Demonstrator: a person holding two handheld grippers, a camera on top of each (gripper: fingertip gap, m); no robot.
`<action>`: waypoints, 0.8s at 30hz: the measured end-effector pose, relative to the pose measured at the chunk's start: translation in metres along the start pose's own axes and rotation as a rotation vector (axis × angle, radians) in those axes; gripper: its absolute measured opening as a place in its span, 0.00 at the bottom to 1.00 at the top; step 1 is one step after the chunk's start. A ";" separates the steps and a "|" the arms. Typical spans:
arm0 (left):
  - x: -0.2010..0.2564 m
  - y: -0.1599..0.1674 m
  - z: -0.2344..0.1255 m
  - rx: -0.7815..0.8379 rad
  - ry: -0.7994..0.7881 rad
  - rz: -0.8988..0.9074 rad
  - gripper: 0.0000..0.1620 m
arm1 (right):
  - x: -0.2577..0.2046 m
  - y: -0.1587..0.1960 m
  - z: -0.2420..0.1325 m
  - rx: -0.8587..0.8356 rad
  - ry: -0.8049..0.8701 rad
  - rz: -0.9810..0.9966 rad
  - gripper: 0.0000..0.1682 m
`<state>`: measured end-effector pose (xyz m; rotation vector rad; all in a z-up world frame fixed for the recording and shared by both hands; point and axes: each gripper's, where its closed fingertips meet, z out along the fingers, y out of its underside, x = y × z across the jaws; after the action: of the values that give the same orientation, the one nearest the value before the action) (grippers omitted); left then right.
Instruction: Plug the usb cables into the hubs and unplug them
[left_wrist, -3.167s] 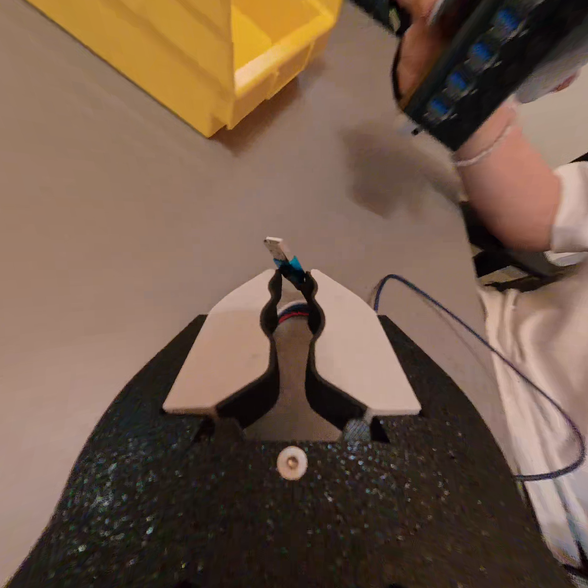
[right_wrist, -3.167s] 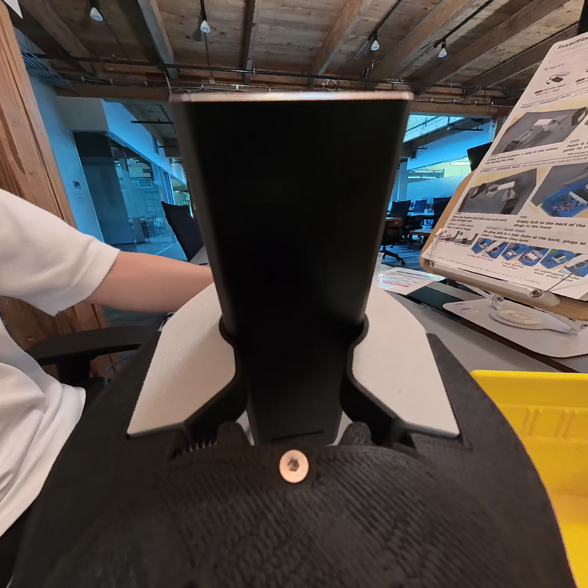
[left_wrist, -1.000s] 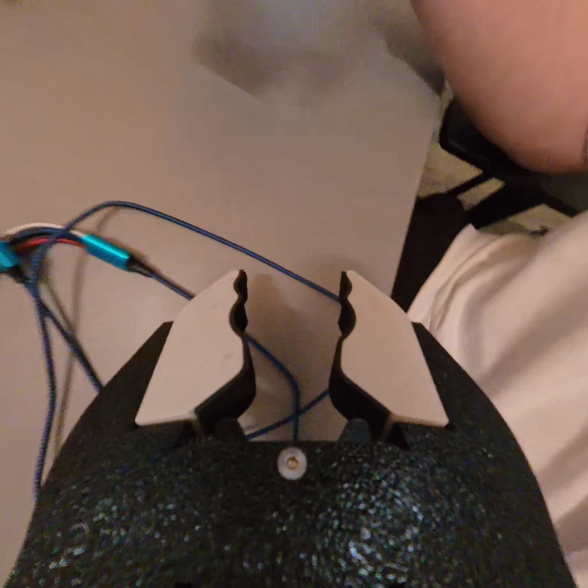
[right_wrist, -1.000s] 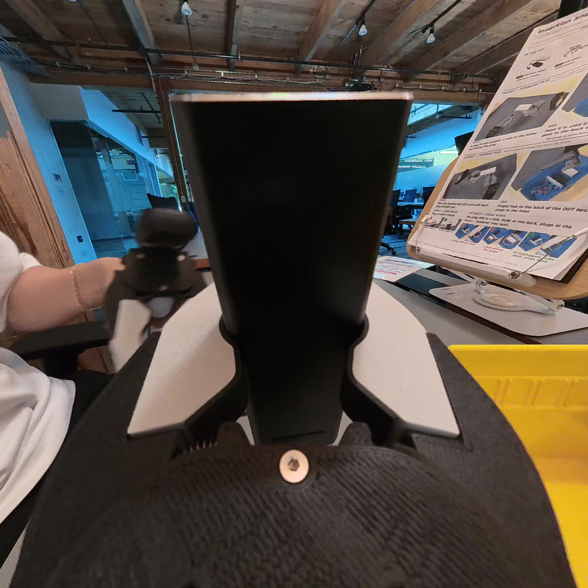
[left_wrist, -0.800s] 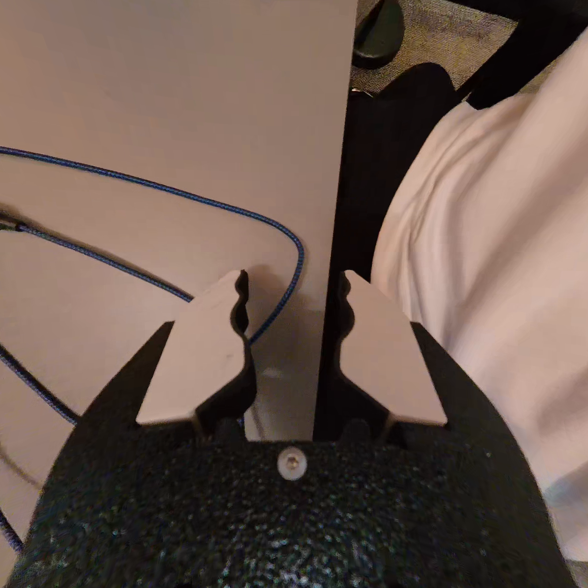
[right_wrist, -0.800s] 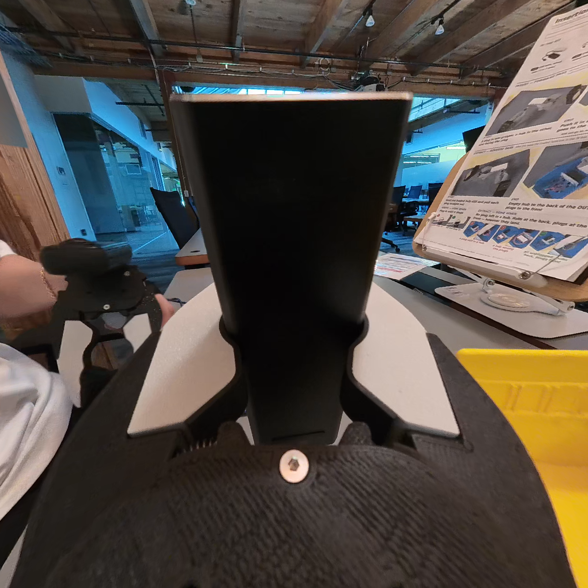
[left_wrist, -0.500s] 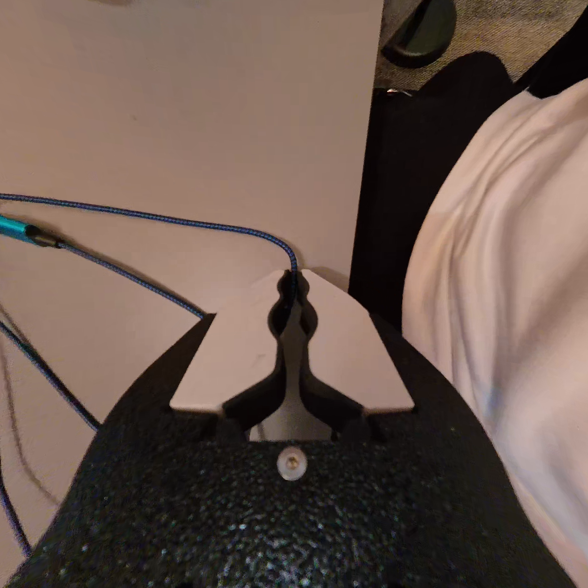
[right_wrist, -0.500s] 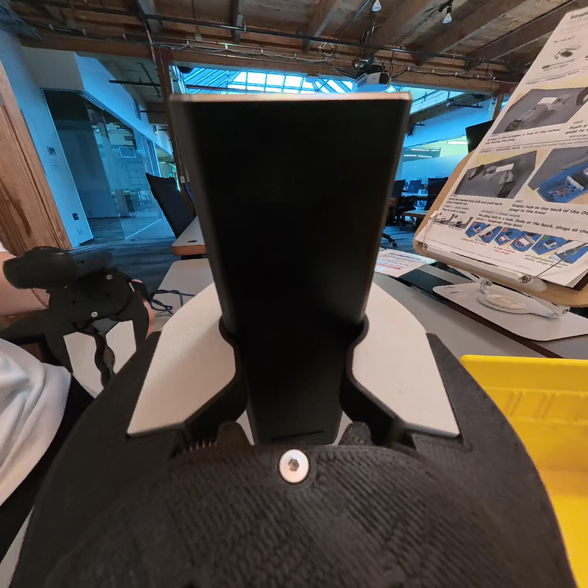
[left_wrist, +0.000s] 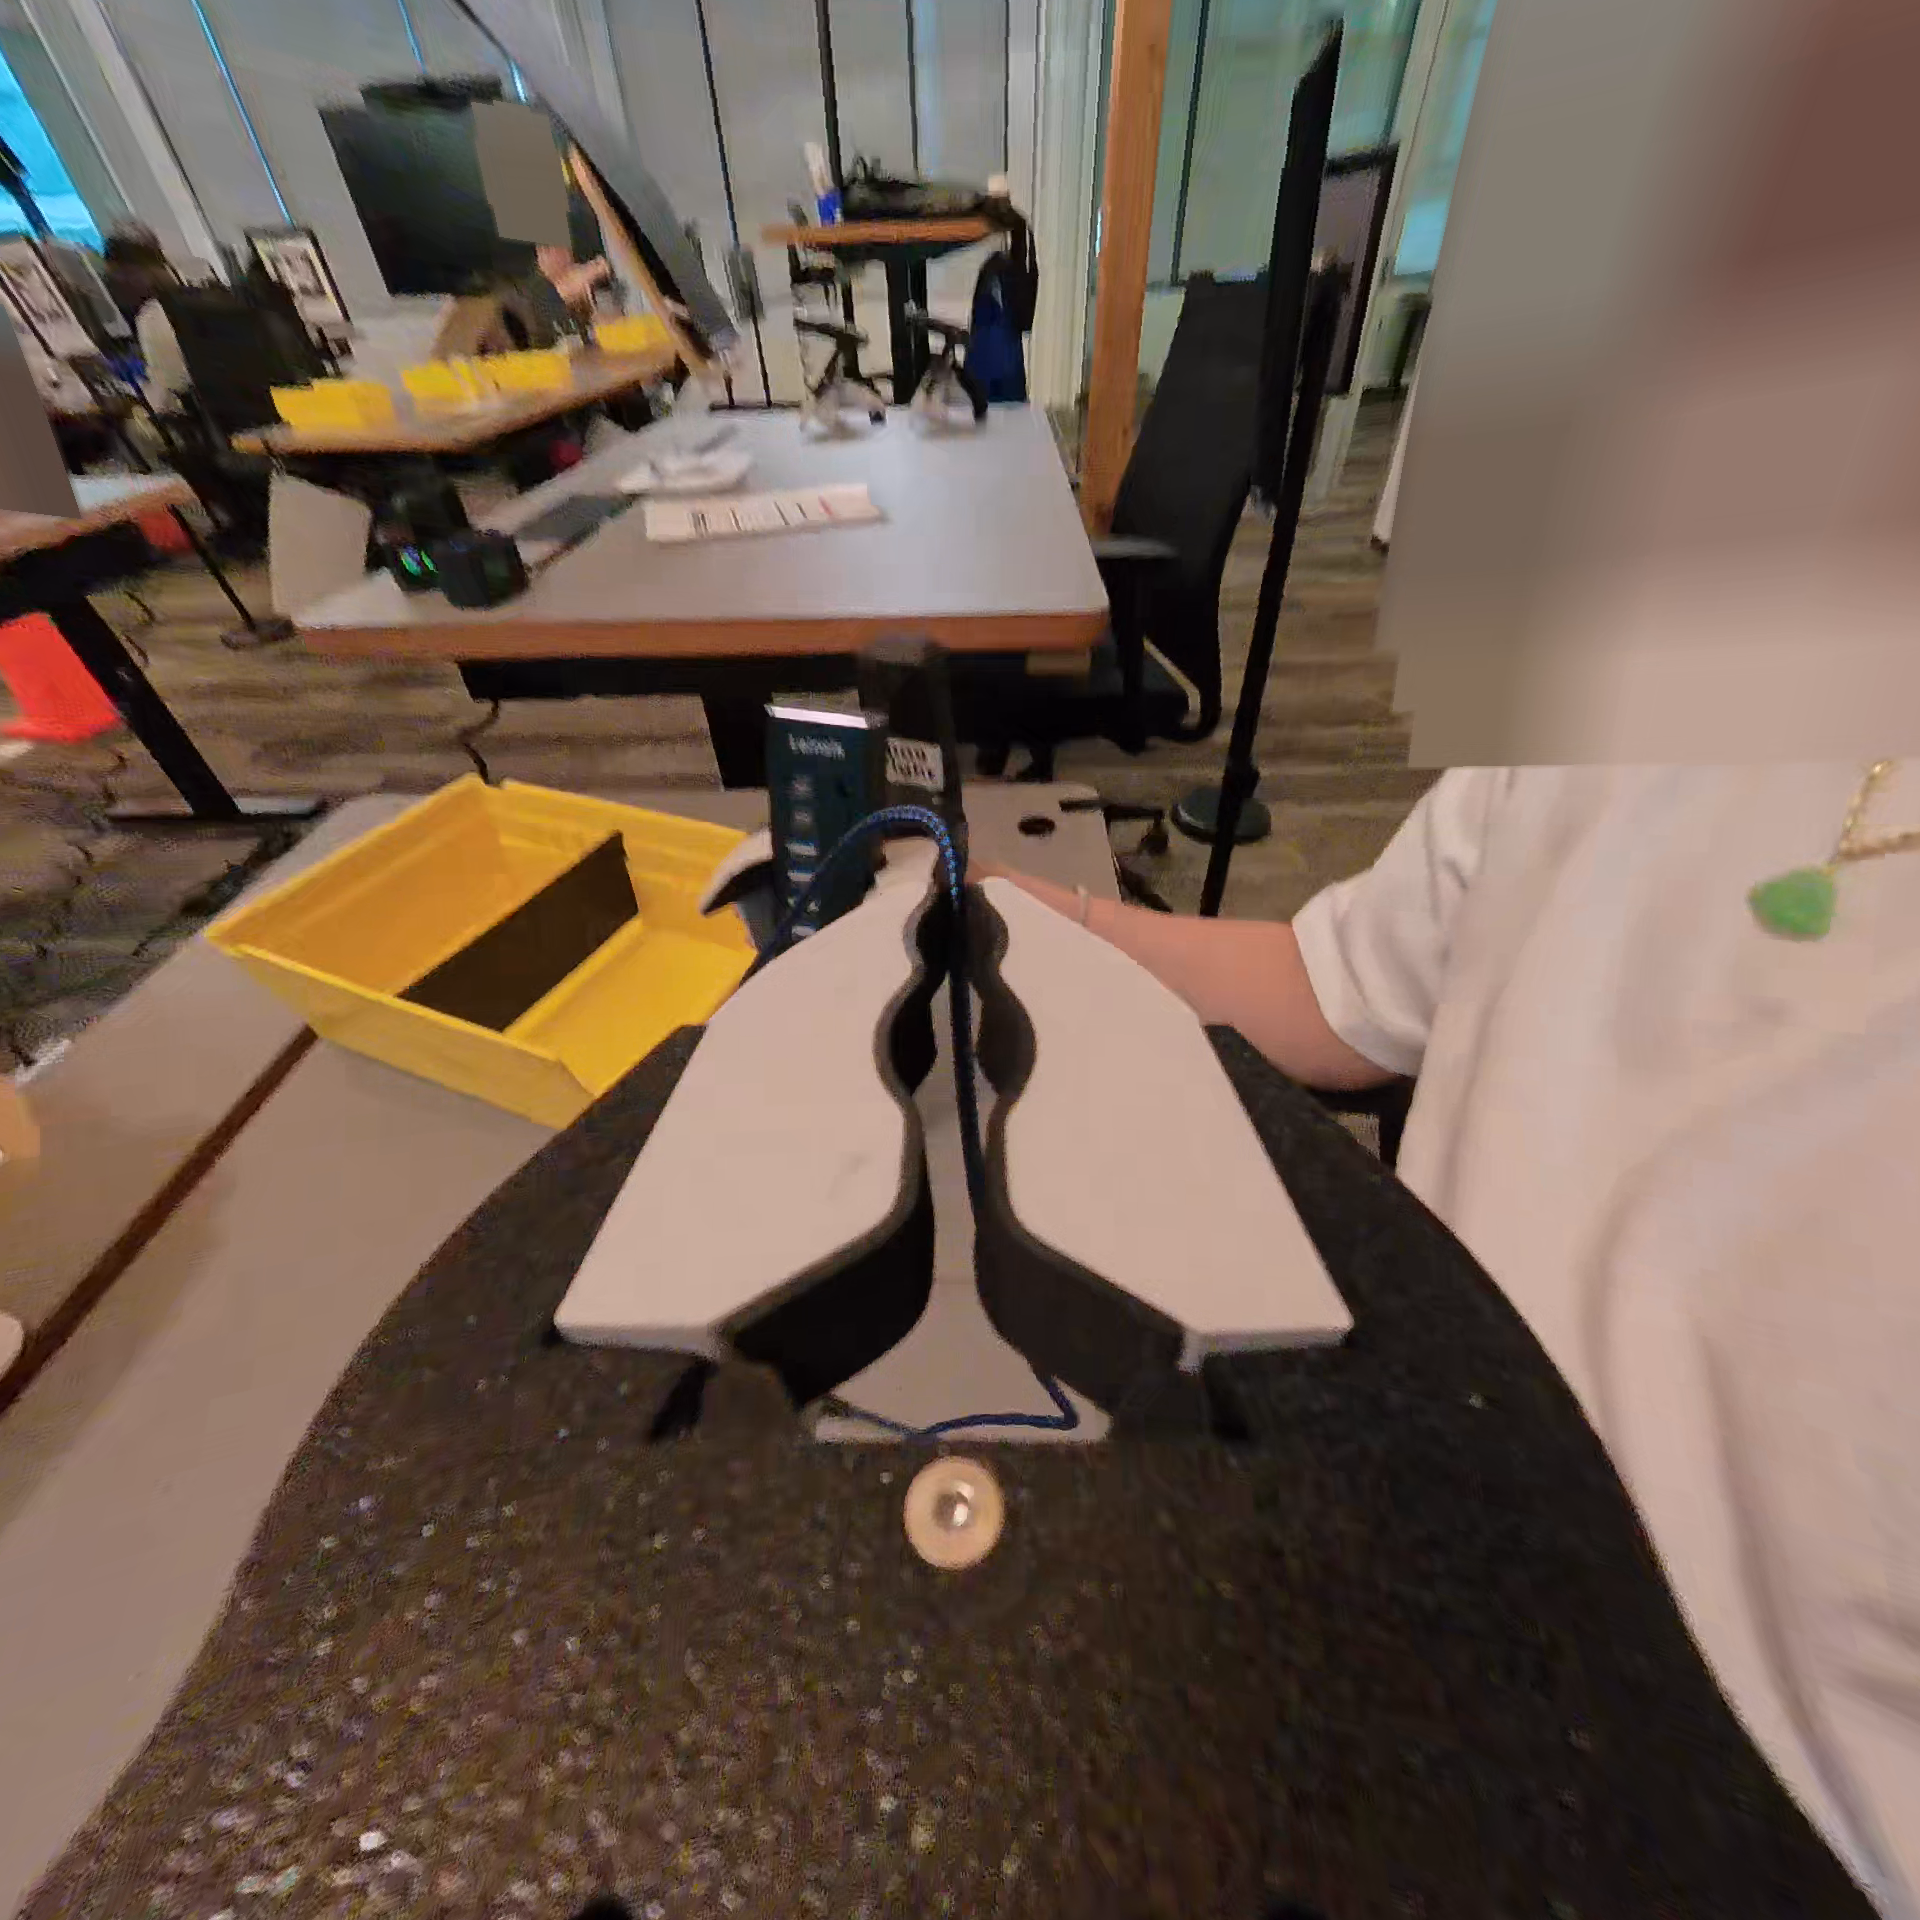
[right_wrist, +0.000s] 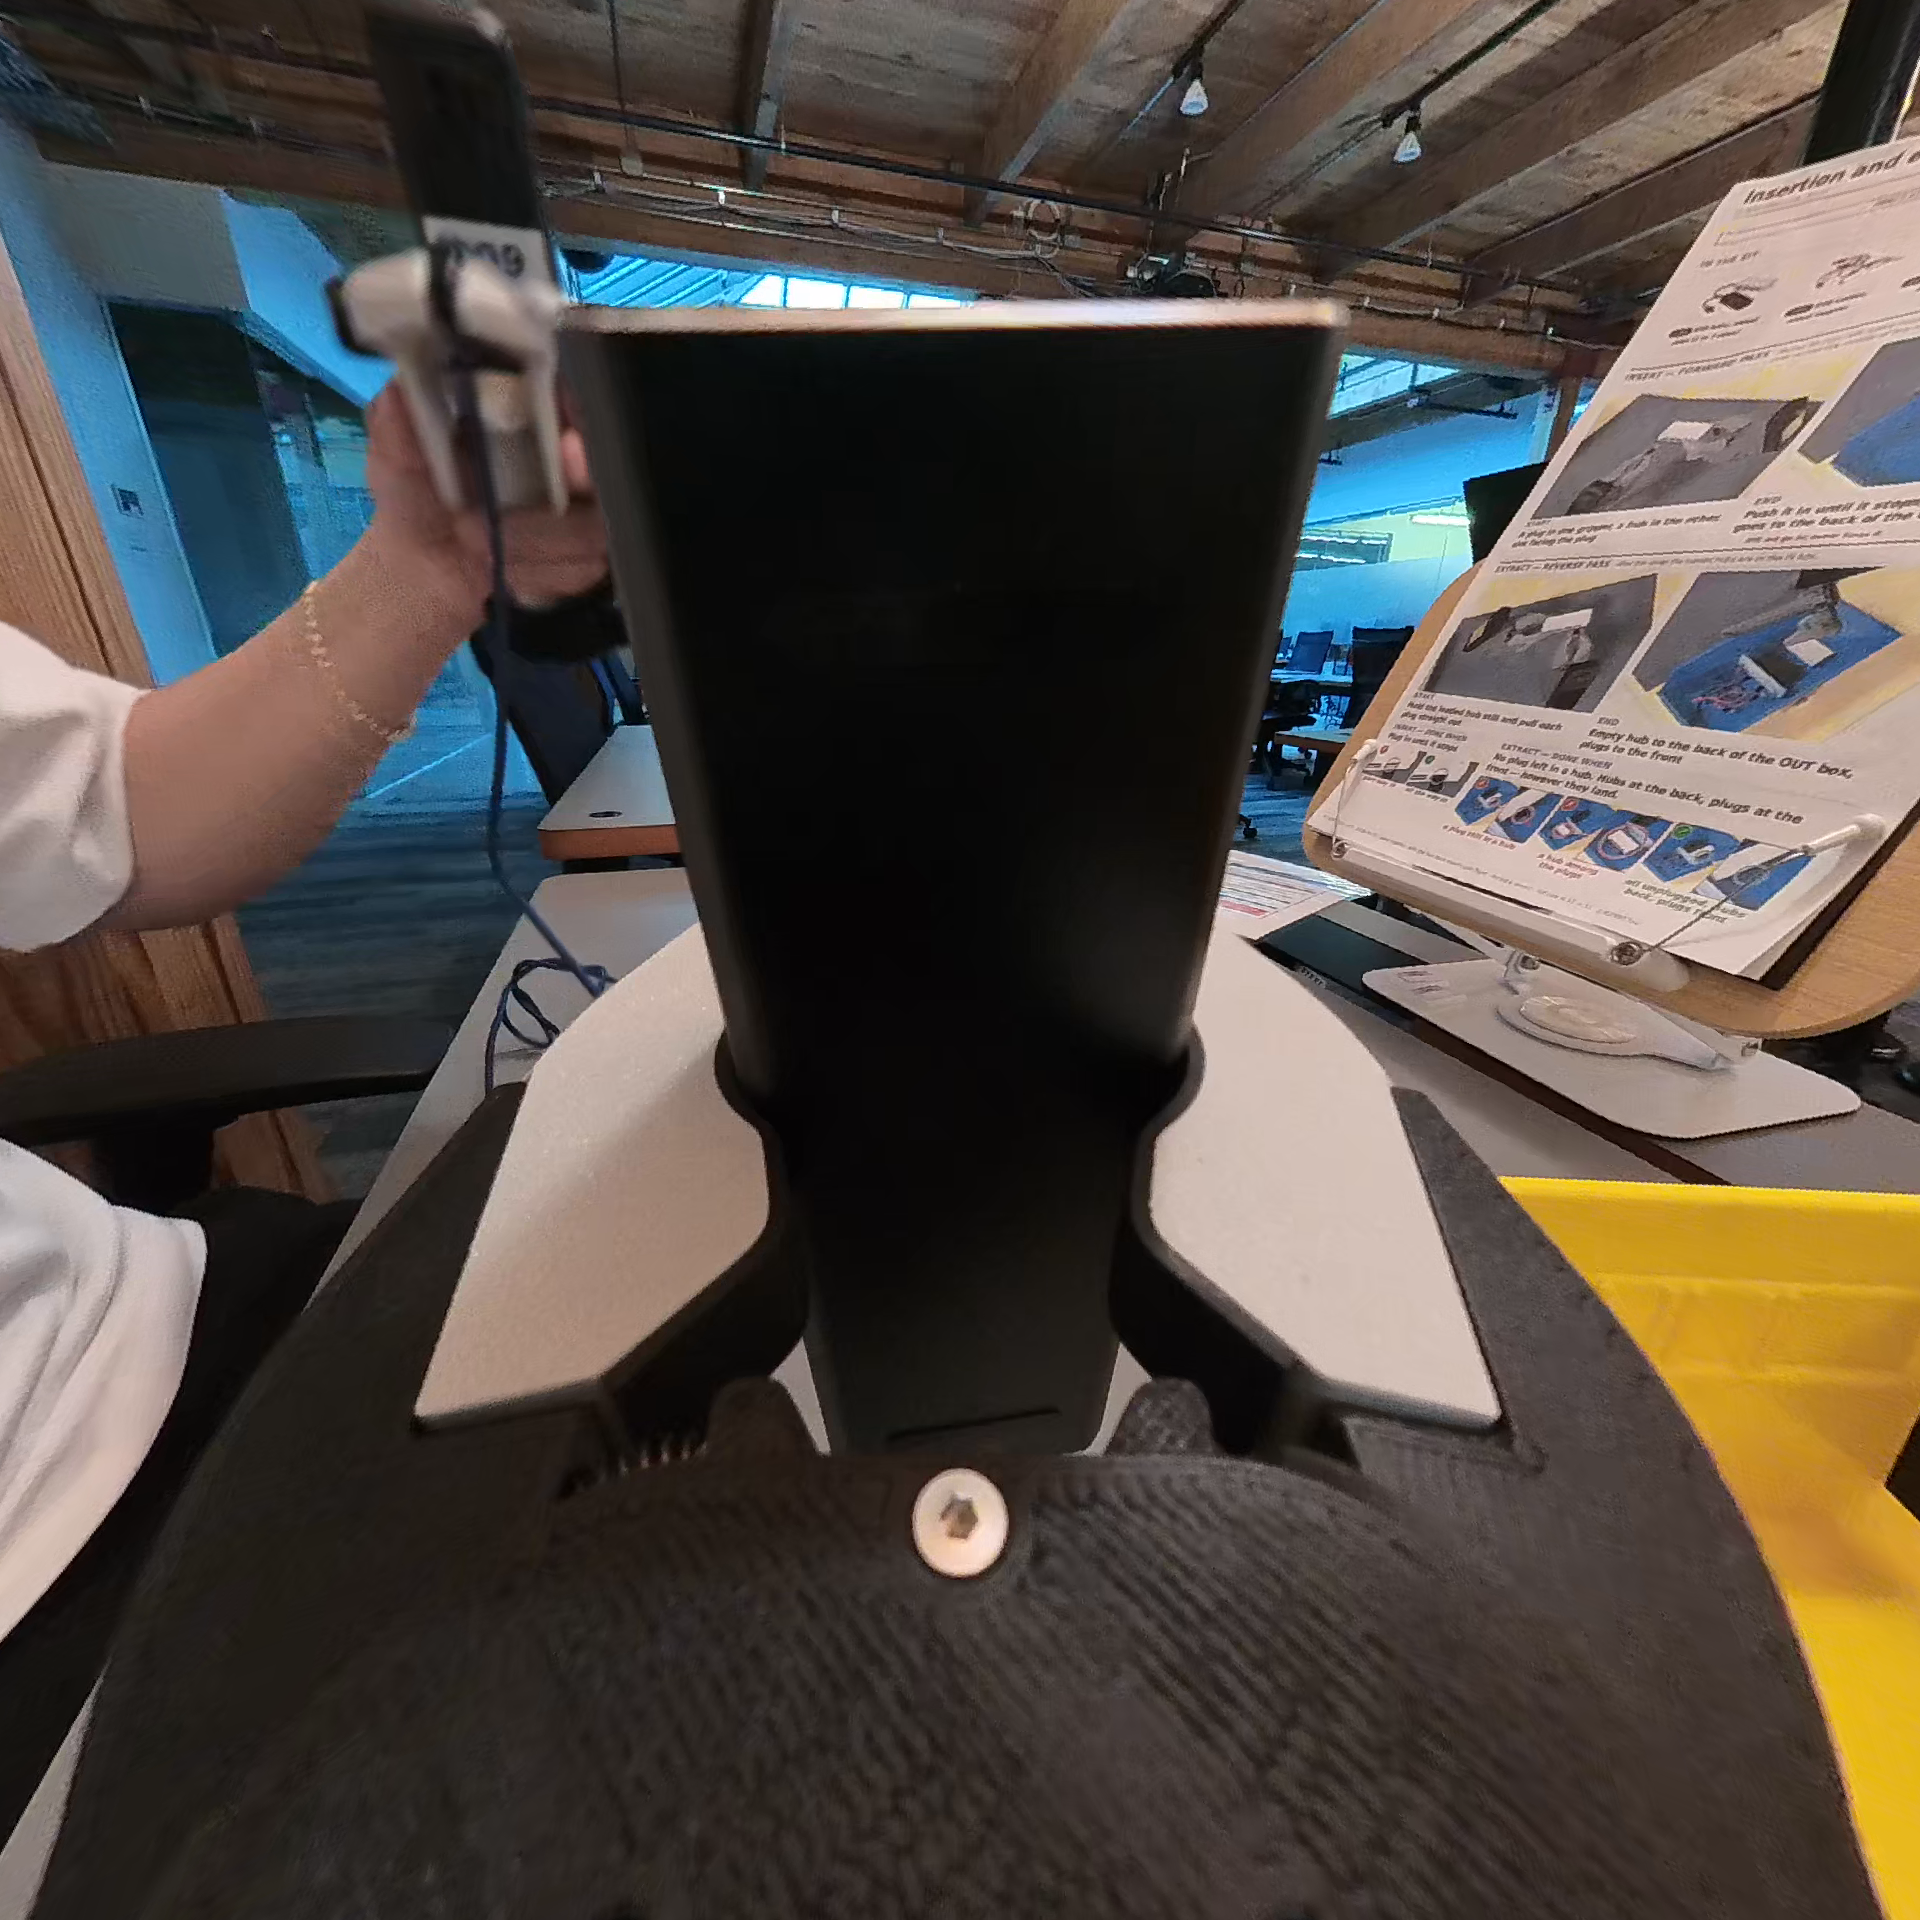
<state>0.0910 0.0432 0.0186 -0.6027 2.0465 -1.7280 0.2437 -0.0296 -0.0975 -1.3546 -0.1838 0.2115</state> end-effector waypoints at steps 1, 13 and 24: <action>-0.009 -0.016 -0.006 0.057 0.001 0.001 0.01 | 0.000 0.000 -0.001 0.001 0.002 -0.001 0.44; -0.132 0.134 -0.090 0.135 -0.273 -0.537 0.01 | 0.003 -0.006 -0.008 0.033 0.008 0.006 0.44; -0.097 0.266 -0.161 -0.210 -0.655 -0.762 0.03 | 0.006 0.002 -0.006 0.005 0.015 0.012 0.44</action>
<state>0.0632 0.2676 -0.2160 -1.9122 1.6005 -1.3432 0.2505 -0.0335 -0.1001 -1.3526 -0.1626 0.2115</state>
